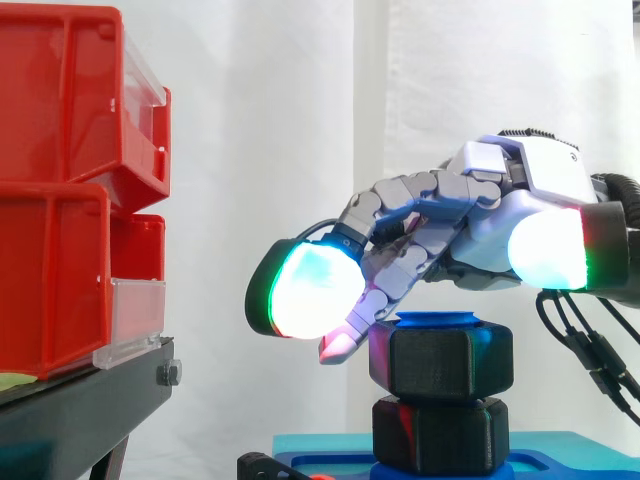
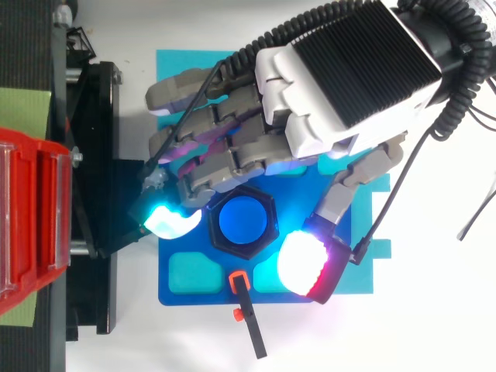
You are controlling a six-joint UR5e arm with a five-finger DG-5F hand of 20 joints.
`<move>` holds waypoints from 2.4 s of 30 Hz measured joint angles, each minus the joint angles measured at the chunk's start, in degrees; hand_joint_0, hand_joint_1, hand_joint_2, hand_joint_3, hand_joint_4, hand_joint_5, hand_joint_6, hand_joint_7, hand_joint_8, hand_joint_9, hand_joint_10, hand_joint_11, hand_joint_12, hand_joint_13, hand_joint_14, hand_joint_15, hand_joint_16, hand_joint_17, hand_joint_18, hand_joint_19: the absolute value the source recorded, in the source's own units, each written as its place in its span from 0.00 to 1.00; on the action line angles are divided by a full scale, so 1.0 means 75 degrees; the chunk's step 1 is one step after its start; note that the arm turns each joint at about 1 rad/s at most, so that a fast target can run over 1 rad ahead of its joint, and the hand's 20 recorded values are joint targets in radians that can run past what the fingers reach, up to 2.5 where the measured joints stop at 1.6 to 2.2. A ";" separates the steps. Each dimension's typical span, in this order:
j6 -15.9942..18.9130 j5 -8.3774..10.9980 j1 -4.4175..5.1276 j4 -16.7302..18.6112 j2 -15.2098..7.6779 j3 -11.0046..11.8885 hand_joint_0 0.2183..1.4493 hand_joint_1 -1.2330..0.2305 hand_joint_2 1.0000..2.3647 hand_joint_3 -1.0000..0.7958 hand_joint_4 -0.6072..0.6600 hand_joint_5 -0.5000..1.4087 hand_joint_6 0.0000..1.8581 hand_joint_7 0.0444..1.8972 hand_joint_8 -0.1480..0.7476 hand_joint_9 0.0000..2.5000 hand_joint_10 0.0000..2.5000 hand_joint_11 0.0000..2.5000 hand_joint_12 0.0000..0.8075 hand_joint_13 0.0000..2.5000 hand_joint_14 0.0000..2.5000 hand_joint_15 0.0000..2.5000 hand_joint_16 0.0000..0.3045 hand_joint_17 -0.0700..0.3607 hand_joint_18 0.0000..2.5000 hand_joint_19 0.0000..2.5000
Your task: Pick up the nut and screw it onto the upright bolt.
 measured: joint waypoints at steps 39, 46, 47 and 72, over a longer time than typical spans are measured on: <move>-0.0064 -0.0102 -0.0147 0.0191 0.0000 -0.0215 0.23 0.59 0.00 0.28 0.71 0.26 0.27 0.67 0.56 0.36 0.00 0.00 0.50 0.25 0.00 0.00 0.18 0.45 0.12 0.00; -0.0115 -0.0166 -0.0260 0.0197 0.0001 -0.0218 0.23 0.59 0.00 0.28 0.68 0.27 0.27 0.71 0.55 0.40 0.00 0.00 0.49 0.27 0.00 0.00 0.17 0.44 0.15 0.00; -0.0122 -0.0176 -0.0273 0.0197 0.0000 -0.0218 0.23 0.59 0.00 0.28 0.68 0.27 0.27 0.71 0.56 0.41 0.00 0.00 0.49 0.27 0.00 0.00 0.17 0.44 0.15 0.00; -0.0143 -0.0651 -0.0672 0.0123 0.0007 0.0146 0.24 0.58 0.00 0.28 0.67 0.28 0.27 0.69 0.52 0.54 0.00 0.00 0.46 0.36 0.00 0.00 0.17 0.43 0.28 0.00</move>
